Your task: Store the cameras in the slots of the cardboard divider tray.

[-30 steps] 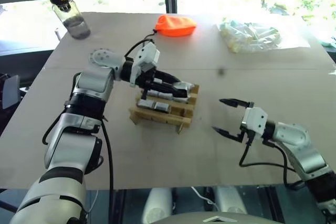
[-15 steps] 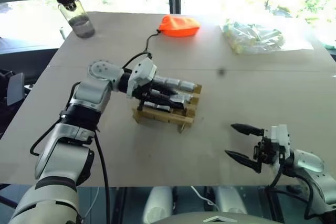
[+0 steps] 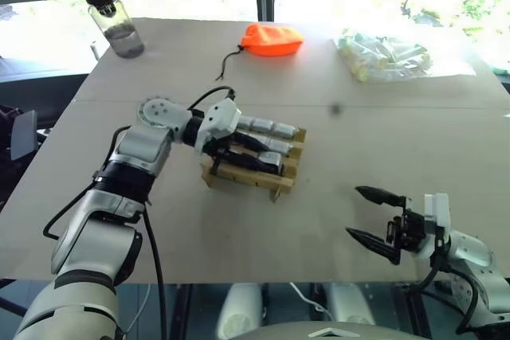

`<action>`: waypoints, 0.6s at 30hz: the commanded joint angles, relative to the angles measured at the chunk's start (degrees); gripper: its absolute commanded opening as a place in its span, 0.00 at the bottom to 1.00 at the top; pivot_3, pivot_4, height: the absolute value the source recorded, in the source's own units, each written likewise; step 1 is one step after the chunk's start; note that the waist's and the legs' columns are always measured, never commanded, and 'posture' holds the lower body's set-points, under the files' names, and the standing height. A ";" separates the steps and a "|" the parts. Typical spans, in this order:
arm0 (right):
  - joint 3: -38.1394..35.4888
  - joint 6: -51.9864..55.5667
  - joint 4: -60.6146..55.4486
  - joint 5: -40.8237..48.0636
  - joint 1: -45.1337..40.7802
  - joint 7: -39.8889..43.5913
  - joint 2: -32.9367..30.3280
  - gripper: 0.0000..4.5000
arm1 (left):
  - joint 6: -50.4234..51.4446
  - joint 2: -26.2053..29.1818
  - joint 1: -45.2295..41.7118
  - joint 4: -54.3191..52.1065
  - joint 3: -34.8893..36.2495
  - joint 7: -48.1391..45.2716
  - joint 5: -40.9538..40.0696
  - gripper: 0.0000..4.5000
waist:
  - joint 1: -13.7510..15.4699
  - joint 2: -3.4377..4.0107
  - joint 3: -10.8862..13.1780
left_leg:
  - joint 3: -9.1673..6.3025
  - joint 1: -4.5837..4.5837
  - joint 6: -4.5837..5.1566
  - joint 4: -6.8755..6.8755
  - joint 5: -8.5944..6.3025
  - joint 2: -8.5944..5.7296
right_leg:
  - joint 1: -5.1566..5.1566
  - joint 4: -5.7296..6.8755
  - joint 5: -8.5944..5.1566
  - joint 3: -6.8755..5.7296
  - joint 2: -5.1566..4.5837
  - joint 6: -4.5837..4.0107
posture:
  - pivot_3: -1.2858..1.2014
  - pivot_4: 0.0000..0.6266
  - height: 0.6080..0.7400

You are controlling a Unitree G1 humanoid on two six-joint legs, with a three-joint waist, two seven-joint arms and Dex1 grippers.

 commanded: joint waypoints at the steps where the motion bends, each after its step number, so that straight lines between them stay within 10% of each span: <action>1: -1.83 -0.84 -0.51 -0.02 -0.44 0.70 0.18 0.99 | -4.08 -0.80 -2.30 3.15 -0.44 -0.23 1.34 0.16 | 0.02 0.00 0.00 | 0.00 0.00 0.00 0.00 0.00 -0.01 | 0.00 0.00 0.00 0.00 0.00 0.00 | 0.52 0.24 0.89; 18: -2.72 -1.66 0.45 -1.41 -1.22 1.42 1.66 0.99 | -10.10 -2.62 -6.16 12.75 -5.39 -0.23 1.70 0.16 | 0.02 0.00 0.00 | 0.00 0.00 0.00 0.01 0.00 -0.05 | 0.01 0.02 0.00 -0.02 0.01 0.00 | 0.52 0.24 0.89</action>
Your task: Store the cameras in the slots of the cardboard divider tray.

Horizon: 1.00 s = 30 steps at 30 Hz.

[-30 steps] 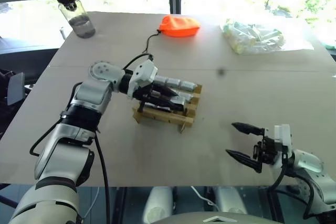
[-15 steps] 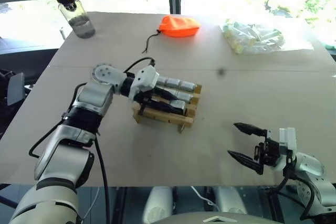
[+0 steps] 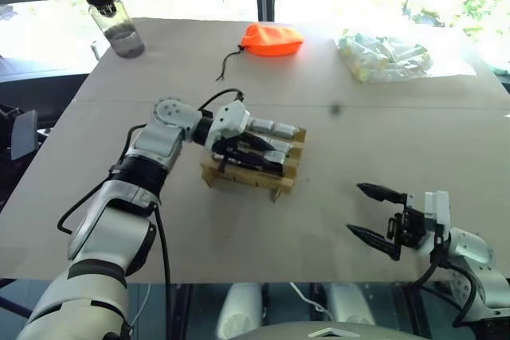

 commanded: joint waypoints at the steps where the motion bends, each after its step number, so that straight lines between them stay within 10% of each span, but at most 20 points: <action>1: -1.16 -0.92 -1.96 0.20 0.42 0.05 0.39 0.99 | -3.15 1.09 -1.90 1.74 -1.60 -0.24 -0.06 0.16 | -0.01 0.00 0.00 | 0.01 0.00 0.00 0.00 0.00 0.00 | 0.00 0.00 0.00 0.00 0.00 0.00 | 0.52 0.24 0.89; 12: -1.34 -0.66 -2.00 0.19 0.01 0.22 0.50 0.99 | -4.20 1.65 -2.60 3.83 -4.40 -0.24 -0.64 0.16 | -0.07 0.00 0.00 | 0.01 0.01 0.00 0.00 0.00 0.01 | 0.00 0.01 0.00 0.01 0.02 0.00 | 0.52 0.24 0.89; 13: -1.34 -0.64 -2.00 0.18 0.00 0.23 0.47 1.00 | -3.26 2.04 -2.69 3.51 -5.05 -0.24 -0.96 0.39 | -0.07 0.00 0.00 | 0.01 0.01 0.00 0.00 0.00 0.01 | 0.00 0.01 0.00 0.01 0.02 0.00 | 0.52 0.24 0.89; 19: -1.25 -0.10 -2.08 0.16 0.10 0.33 0.12 1.00 | -2.26 2.15 -3.23 2.25 -4.54 -0.24 -2.06 0.97 | 0.06 0.00 0.00 | 0.00 0.00 0.00 0.00 0.00 0.02 | 0.00 0.01 0.00 0.01 0.01 0.00 | 0.52 0.24 0.89; 30: -6.55 -1.07 -1.24 1.11 4.97 1.39 -2.27 1.00 | 11.91 10.16 11.73 -14.36 20.87 15.92 -5.15 1.00 | -0.59 0.04 -0.01 | 0.05 0.13 -0.01 -0.12 -0.01 0.16 | -0.02 0.05 0.00 0.09 -0.03 0.00 | 0.52 0.24 0.89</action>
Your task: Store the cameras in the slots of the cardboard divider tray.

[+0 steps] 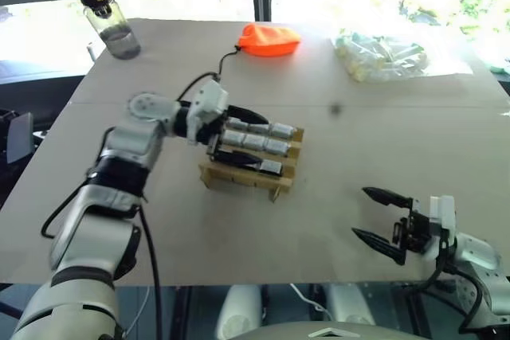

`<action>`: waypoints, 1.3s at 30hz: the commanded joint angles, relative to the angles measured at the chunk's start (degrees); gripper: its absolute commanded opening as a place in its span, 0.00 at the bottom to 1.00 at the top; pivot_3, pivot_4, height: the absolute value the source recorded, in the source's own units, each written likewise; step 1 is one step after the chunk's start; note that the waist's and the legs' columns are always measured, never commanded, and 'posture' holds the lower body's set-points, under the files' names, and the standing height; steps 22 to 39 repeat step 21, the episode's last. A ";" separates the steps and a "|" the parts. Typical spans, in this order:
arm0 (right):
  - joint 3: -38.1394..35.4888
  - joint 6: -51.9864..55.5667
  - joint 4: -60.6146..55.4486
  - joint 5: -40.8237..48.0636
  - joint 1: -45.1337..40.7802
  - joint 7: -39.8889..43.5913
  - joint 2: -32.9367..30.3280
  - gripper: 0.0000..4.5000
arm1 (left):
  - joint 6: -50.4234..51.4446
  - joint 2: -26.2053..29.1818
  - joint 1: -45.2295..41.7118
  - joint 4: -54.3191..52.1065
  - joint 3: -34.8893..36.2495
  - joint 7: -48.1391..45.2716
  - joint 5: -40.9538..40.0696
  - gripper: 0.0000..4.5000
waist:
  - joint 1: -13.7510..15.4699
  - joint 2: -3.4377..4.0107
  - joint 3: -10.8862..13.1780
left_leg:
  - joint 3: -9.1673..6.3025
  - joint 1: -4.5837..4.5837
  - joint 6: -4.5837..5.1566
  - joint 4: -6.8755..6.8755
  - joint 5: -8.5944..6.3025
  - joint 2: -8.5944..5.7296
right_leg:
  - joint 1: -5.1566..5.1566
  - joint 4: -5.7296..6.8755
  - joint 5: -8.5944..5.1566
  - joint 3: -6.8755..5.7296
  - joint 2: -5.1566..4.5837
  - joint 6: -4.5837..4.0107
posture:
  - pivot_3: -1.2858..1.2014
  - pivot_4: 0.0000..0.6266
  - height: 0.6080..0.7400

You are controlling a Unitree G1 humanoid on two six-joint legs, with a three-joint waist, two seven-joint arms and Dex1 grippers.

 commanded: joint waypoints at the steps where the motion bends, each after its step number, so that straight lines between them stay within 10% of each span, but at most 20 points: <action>1: -2.94 -0.62 -0.36 1.25 0.15 1.16 -1.00 1.00 | 0.80 3.17 4.71 -1.51 8.63 8.17 1.69 1.00 | 0.18 0.00 0.00 | -0.02 0.04 0.00 0.00 0.00 0.00 | 0.04 0.02 0.00 -0.02 0.00 0.00 | 0.52 0.24 0.89; 20: -6.25 2.67 12.58 -2.86 -10.80 -0.27 -4.87 1.00 | -11.94 -1.98 38.79 -3.91 26.13 20.78 4.52 1.00 | 0.67 -0.04 -0.13 | 0.04 0.48 0.03 0.01 -0.02 -0.05 | 0.51 -0.01 0.00 -0.10 -0.54 -0.02 | 0.52 0.24 0.89; 39: -6.15 2.59 12.71 -2.97 -10.95 -0.22 -4.72 1.00 | -11.67 -2.03 39.47 -5.17 26.16 20.55 4.33 1.00 | 0.67 -0.04 -0.13 | 0.02 0.47 0.03 0.01 -0.02 -0.05 | 0.50 -0.01 0.00 -0.11 -0.53 -0.02 | 0.52 0.24 0.89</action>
